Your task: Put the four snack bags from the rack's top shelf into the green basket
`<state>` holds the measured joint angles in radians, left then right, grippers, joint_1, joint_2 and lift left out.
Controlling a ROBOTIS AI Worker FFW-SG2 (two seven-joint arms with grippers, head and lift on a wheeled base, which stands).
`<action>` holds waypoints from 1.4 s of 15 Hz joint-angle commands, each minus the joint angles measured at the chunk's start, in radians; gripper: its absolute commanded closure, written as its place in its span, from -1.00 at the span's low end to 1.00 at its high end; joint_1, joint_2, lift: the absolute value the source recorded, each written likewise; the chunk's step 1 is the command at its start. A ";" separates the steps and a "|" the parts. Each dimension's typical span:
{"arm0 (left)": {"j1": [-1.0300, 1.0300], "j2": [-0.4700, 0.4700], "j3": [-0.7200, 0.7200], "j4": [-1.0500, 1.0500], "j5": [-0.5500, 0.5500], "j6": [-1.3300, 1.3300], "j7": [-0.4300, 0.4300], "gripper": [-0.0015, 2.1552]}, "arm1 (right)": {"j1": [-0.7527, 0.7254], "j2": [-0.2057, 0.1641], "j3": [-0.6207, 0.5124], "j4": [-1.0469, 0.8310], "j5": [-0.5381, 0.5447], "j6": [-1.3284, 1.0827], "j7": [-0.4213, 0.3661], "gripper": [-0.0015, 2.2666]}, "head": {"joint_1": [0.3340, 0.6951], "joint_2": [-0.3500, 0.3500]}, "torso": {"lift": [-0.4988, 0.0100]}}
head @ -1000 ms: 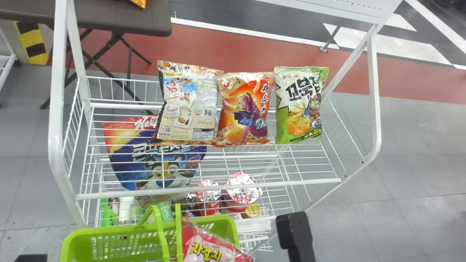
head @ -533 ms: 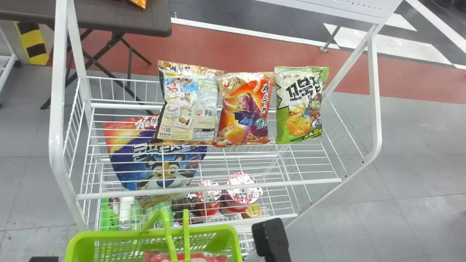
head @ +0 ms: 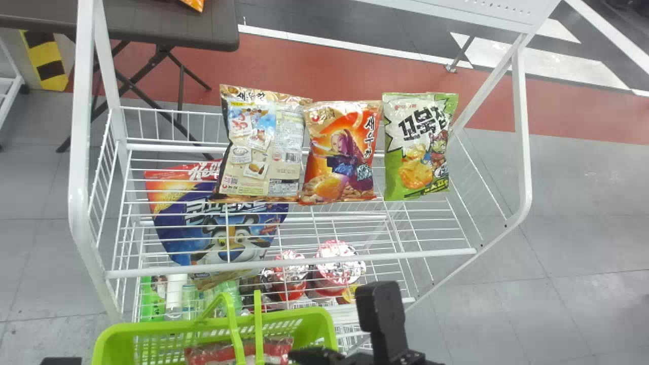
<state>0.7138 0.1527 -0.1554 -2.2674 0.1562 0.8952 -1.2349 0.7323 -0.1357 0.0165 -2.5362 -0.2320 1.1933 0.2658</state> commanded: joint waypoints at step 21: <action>-0.043 0.041 0.014 0.051 0.049 0.000 0.003 0.76 | -0.640 0.107 0.200 0.732 0.214 -0.768 -0.145 0.88 | 1.00 -0.54 | 0.96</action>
<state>0.6731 0.1932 -0.1399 -2.2179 0.2055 0.8952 -1.2317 0.0873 -0.0291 0.2128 -1.7971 -0.0293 0.4350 0.1030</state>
